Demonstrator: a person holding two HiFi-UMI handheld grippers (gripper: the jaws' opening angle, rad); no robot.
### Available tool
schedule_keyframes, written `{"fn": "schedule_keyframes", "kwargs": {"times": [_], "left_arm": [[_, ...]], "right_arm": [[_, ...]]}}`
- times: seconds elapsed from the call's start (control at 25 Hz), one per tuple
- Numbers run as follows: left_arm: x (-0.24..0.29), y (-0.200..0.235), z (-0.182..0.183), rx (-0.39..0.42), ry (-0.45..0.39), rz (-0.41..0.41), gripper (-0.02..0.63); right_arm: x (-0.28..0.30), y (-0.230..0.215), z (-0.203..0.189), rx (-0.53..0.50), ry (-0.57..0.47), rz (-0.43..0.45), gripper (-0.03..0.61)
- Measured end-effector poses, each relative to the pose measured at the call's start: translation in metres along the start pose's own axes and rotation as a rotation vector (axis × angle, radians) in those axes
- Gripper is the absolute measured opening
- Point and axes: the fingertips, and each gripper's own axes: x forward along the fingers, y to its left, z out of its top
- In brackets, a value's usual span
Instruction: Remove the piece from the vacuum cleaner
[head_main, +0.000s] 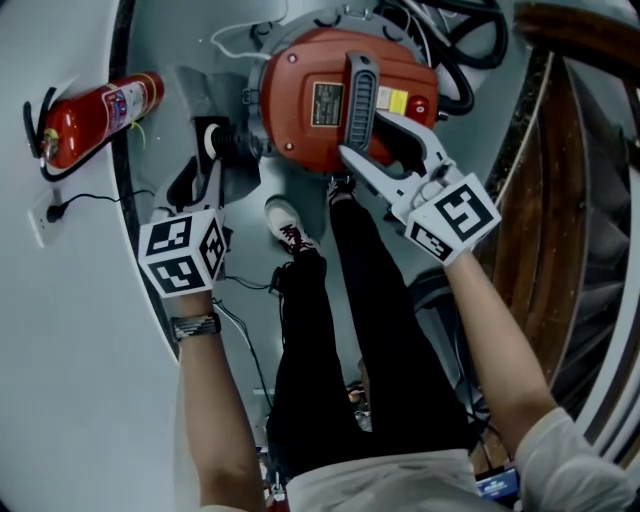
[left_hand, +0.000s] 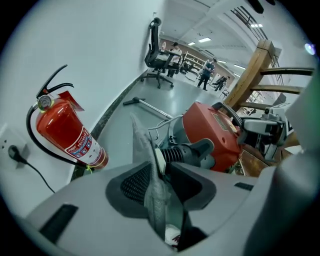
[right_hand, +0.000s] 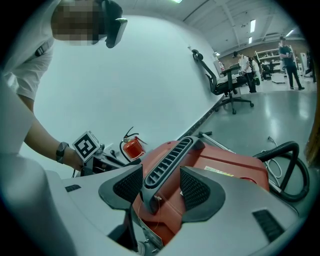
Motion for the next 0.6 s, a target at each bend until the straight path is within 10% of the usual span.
{"fn": "schedule_keyframes", "kwargs": {"times": [0.6], "left_arm": [[0.0065,0.0043,-0.0102,-0.091,-0.029,0.030,0.062]], "right_arm": [[-0.0003,-0.0003,0.0001,0.001,-0.003,-0.006,0.239]]}}
